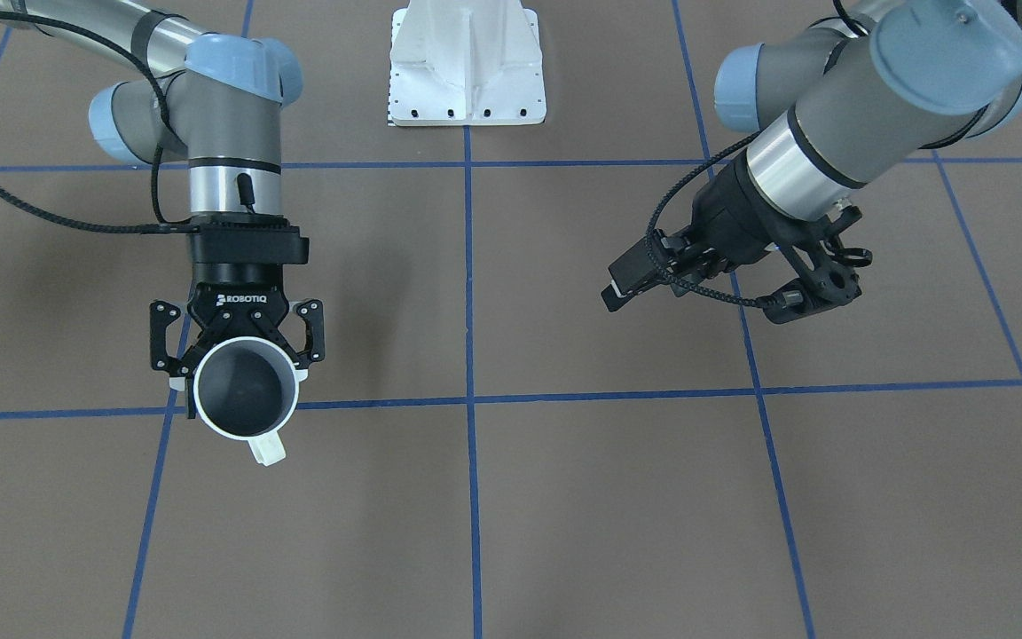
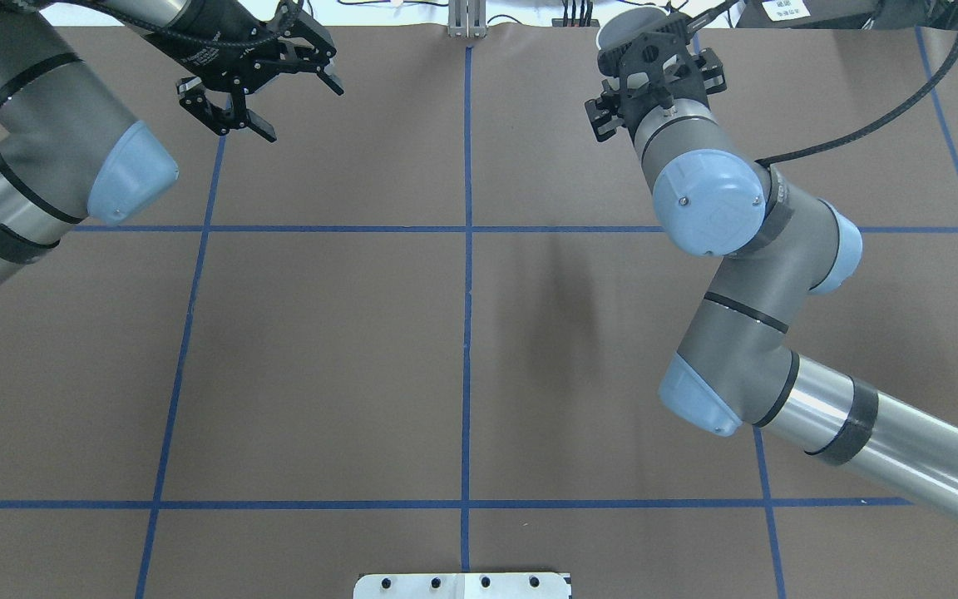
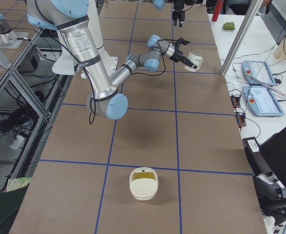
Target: Left arm hands cup to right arm to dump lemon
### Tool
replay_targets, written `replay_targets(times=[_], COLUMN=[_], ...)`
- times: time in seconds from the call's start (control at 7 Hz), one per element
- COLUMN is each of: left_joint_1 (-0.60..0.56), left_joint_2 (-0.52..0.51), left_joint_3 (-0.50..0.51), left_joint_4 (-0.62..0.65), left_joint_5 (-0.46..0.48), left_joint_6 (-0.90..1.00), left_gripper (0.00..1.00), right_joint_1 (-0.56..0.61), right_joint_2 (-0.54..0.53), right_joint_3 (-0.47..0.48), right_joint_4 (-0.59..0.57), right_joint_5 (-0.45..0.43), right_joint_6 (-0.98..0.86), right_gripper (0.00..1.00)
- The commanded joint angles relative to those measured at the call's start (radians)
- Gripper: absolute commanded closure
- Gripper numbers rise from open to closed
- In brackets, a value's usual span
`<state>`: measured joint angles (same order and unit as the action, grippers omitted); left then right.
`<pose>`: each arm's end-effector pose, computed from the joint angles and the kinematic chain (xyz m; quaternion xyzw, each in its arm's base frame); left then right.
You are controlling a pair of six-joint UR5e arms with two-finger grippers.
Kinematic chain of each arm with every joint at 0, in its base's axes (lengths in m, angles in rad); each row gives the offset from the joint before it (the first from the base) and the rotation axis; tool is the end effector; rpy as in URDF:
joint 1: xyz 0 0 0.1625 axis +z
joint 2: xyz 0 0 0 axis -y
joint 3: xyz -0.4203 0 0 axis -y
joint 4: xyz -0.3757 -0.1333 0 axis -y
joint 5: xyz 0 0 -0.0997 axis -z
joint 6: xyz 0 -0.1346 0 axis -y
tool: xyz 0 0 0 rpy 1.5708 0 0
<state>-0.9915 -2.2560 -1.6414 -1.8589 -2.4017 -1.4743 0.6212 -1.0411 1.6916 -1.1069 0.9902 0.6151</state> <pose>0.3373 -0.5775 0.1897 -0.0633 0.5714 -0.1618 0.8021 -0.4131 -0.5504 0.2578 0.5306 -0.1849 0.0139 0.8271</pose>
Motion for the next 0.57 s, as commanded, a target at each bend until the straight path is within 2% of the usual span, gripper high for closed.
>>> replay_targets(times=[0.0,0.43], left_joint_1=[0.002,0.004], left_joint_2=[0.004,0.006], left_joint_3=[-0.003,-0.001], left_joint_4=[0.001,-0.003], left_joint_5=[-0.019,-0.027], left_joint_6=[0.0,-0.001], left_gripper=[0.0,0.0], right_joint_1=[-0.095,-0.173], right_joint_2=[0.054,0.136], right_joint_3=[-0.01,-0.065], right_joint_4=[-0.063,-0.099], right_joint_5=[-0.155,-0.226], right_joint_6=[0.002,0.006], right_gripper=[0.84,0.83])
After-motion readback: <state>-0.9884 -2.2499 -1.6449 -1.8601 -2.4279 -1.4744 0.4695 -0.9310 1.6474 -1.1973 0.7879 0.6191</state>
